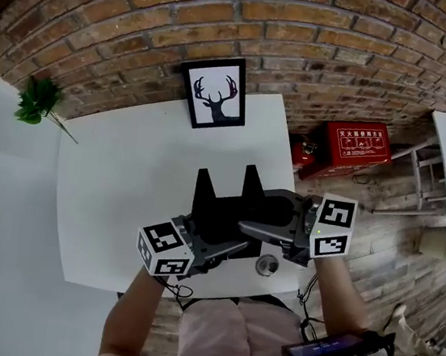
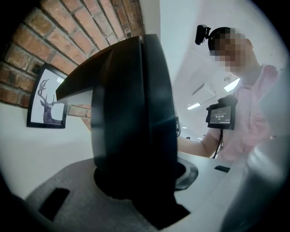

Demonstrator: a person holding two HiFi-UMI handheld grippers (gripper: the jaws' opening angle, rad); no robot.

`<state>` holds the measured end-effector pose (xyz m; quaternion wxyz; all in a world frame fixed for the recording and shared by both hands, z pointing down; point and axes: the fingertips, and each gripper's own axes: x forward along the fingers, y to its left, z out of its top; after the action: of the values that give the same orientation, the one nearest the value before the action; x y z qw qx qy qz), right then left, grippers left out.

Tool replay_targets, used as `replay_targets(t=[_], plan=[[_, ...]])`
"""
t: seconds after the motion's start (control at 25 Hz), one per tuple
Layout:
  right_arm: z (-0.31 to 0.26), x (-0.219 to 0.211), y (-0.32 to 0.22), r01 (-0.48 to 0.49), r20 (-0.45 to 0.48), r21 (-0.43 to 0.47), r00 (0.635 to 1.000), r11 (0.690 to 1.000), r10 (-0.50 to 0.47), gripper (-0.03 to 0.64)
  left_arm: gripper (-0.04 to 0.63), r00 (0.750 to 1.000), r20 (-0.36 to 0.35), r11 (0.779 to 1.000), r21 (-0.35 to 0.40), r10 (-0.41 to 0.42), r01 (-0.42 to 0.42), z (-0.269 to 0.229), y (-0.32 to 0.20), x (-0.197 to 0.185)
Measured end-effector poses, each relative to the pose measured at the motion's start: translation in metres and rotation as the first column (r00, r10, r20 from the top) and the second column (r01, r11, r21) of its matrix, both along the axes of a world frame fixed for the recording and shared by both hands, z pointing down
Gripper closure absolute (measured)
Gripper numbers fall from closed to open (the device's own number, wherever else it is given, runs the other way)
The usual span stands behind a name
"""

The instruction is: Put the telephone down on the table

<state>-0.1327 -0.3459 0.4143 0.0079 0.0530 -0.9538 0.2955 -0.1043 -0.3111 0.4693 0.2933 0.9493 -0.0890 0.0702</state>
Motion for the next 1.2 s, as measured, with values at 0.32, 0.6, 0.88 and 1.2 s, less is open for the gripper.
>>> replay_targets(t=[0.32, 0.6, 0.88, 1.2], plan=[[0.046, -0.004, -0.008, -0.013, -0.042, -0.087, 0.999, 0.996, 0.009, 0.433, 0.420, 1.000, 0.003, 0.994, -0.105, 0.003, -0.003, 0.042, -0.003, -0.003], [0.073, -0.004, -0.017, -0.028, -0.051, -0.156, 0.998, 0.987, 0.020, 0.431, 0.420, 1.000, 0.003, 0.985, -0.172, 0.012, -0.011, 0.066, -0.008, -0.004], [0.090, -0.005, -0.025, -0.027, -0.054, -0.192, 0.998, 0.981, 0.017, 0.430, 0.420, 1.000, 0.004, 0.977, -0.215, 0.007, -0.006, 0.081, -0.015, -0.004], [0.108, -0.005, -0.033, -0.031, -0.069, -0.243, 0.998, 0.970, 0.014, 0.425, 0.420, 1.000, 0.018, 0.965, -0.262, -0.002, 0.006, 0.097, -0.021, -0.005]])
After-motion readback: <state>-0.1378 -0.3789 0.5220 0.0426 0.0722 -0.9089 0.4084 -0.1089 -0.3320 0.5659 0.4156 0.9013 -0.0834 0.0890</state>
